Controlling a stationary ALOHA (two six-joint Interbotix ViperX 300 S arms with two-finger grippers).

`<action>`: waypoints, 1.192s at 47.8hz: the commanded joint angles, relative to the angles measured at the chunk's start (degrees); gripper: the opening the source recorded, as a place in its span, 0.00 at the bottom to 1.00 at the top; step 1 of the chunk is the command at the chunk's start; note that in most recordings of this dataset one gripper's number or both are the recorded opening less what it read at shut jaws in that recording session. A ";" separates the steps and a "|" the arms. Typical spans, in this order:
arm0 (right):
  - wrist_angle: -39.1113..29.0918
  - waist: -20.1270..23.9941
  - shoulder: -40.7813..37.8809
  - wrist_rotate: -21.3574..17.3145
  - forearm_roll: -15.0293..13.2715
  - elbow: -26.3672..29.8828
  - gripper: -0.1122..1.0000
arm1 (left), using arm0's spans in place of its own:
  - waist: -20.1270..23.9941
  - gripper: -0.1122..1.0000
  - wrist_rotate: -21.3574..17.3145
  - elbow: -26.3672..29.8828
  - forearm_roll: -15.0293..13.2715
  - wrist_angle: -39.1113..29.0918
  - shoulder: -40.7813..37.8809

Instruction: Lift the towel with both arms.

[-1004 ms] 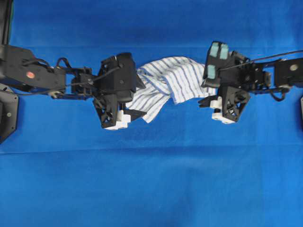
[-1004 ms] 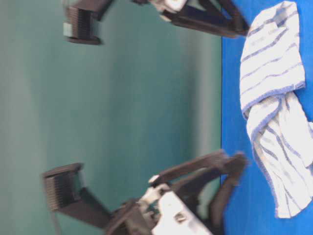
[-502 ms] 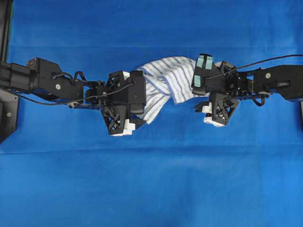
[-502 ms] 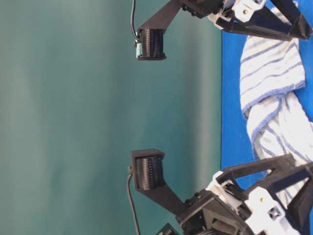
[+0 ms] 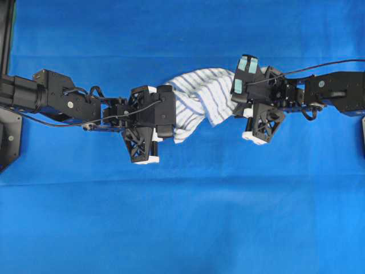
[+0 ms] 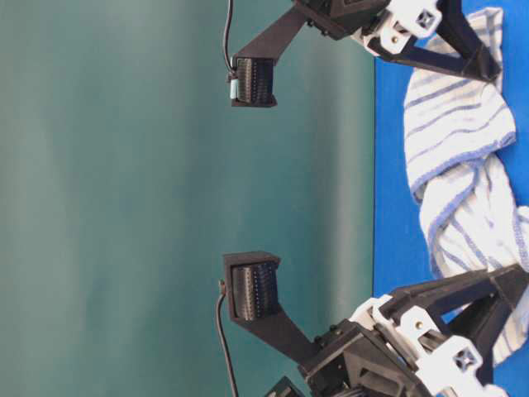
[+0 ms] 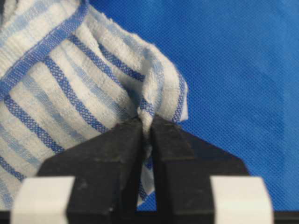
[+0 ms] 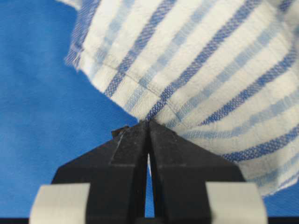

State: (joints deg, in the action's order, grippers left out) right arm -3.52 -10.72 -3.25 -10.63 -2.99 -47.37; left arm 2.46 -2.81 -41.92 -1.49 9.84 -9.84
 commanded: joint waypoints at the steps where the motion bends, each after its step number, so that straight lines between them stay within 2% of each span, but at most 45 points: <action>1: 0.44 -0.44 0.53 0.09 -0.09 0.44 0.09 | 0.18 0.11 -0.09 0.18 0.00 0.18 1.14; 13: -0.44 -0.09 3.25 -0.44 0.79 1.14 0.09 | 0.26 0.11 -0.18 0.26 -0.09 -3.96 5.89; 33: -10.37 0.88 21.18 -0.62 0.79 5.01 0.09 | 0.88 0.11 -0.35 1.32 0.00 -16.17 24.35; 47: -19.78 0.88 28.39 -0.09 0.09 12.48 0.09 | 2.46 0.11 -0.35 5.01 -0.09 -23.91 34.63; 57: -25.40 0.88 30.41 0.09 -2.02 19.25 0.09 | 3.60 0.11 -0.62 8.88 0.00 -28.21 39.64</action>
State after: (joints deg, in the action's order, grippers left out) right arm -27.42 -9.84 25.84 -10.63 -4.22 -31.82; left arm 5.63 -3.52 -35.68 -1.49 -17.58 27.95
